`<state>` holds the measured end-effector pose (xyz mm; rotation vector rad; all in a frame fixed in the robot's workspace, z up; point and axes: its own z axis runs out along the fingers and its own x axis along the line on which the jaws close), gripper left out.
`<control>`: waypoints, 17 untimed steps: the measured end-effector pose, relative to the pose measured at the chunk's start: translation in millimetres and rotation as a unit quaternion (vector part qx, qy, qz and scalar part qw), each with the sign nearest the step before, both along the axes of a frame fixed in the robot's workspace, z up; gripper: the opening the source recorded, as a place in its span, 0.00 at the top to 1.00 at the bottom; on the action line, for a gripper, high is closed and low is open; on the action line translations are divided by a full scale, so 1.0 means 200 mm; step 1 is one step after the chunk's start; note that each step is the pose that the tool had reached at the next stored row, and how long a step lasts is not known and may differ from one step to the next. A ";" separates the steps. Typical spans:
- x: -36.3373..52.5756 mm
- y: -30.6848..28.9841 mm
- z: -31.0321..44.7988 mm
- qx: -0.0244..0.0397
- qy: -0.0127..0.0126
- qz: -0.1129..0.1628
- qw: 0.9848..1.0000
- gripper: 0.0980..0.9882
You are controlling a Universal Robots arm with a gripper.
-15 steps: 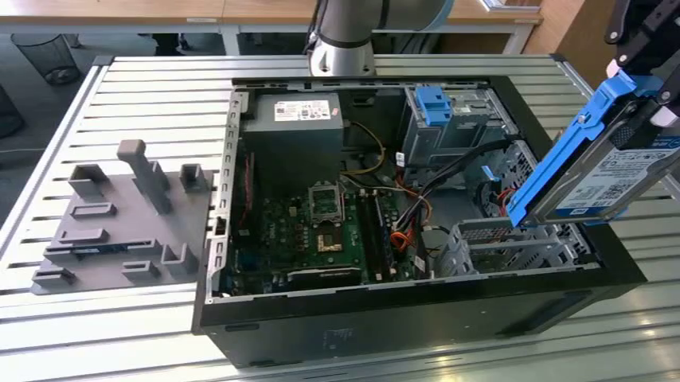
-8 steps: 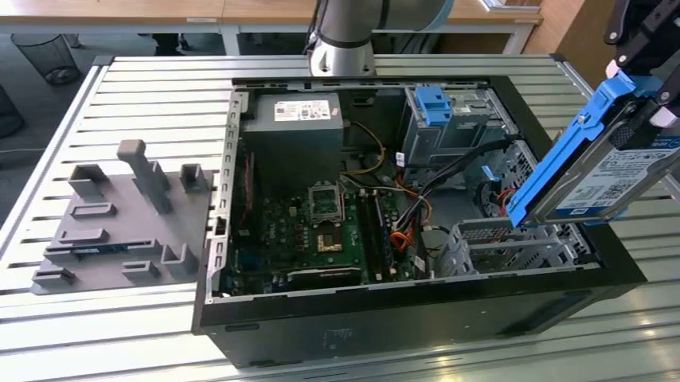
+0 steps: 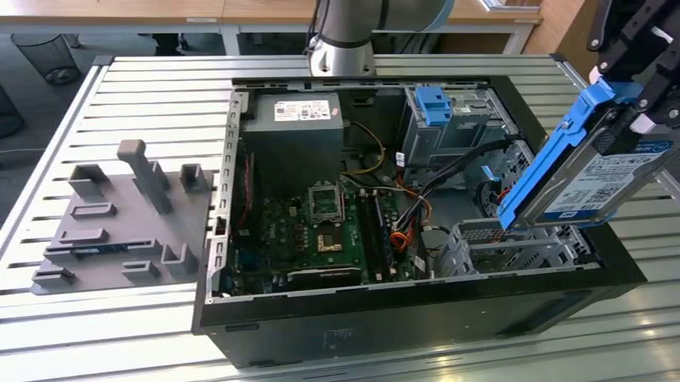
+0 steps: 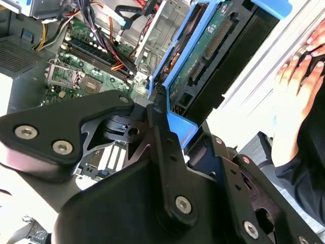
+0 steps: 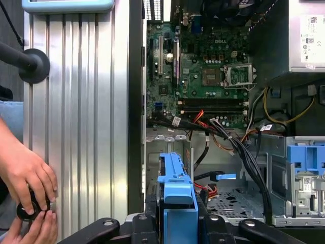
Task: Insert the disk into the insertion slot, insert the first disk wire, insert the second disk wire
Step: 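Insert the disk into the insertion slot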
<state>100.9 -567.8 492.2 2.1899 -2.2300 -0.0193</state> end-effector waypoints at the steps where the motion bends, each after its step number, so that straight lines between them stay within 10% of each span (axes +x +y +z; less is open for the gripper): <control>1: -0.010 0.001 -0.007 0.000 -0.001 0.000 1.000 0.70; 17: -0.059 0.057 -0.117 0.000 -0.003 0.000 1.000 0.70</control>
